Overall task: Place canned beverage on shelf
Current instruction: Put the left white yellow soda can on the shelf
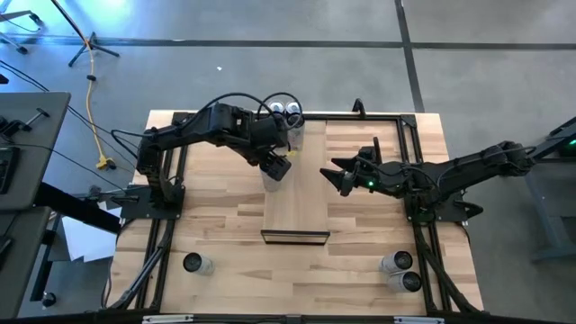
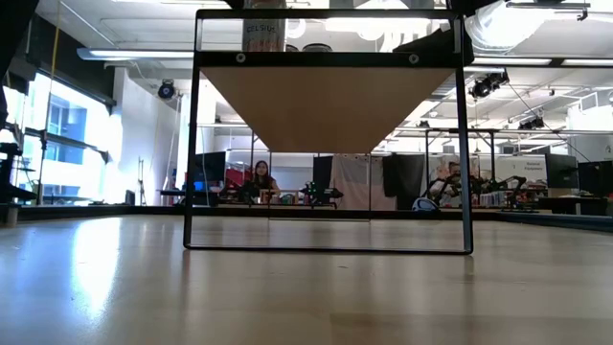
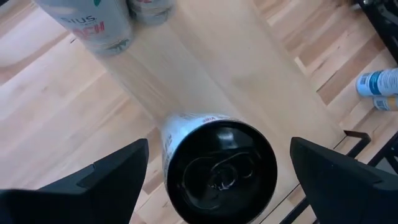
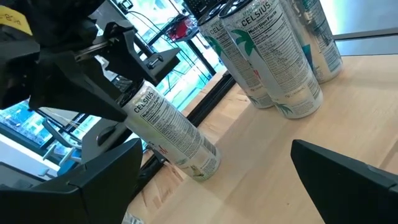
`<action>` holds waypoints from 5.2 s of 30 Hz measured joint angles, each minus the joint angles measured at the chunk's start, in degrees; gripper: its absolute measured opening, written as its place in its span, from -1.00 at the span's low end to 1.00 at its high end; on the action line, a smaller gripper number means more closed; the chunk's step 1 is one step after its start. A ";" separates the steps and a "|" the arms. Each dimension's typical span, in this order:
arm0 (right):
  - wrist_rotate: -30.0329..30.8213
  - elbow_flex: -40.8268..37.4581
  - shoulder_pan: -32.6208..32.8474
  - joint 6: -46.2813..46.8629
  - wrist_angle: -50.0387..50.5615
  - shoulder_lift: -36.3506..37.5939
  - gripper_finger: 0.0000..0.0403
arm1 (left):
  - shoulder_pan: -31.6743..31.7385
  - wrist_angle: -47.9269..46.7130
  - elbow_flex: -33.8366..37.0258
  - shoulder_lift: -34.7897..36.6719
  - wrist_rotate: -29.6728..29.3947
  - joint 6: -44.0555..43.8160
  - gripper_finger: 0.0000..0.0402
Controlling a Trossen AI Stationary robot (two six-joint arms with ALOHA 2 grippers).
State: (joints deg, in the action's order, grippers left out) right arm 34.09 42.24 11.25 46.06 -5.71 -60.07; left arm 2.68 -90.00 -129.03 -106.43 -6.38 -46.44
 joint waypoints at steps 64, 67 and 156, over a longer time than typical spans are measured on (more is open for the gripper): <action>-0.02 0.04 0.00 0.00 2.07 0.02 0.97 | -1.57 -0.02 -0.02 -3.20 -0.97 4.57 0.80; -0.01 0.04 0.00 0.00 2.09 0.02 0.97 | -1.57 -0.02 -0.02 -2.83 -0.81 5.04 0.79; 0.28 0.04 0.00 2.09 2.05 0.02 0.97 | 8.57 0.03 -0.59 -2.36 12.66 72.17 0.12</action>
State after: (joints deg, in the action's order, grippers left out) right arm 34.37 42.28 11.25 48.15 -3.66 -60.05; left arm 11.25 -89.97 -129.62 -108.79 6.28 25.74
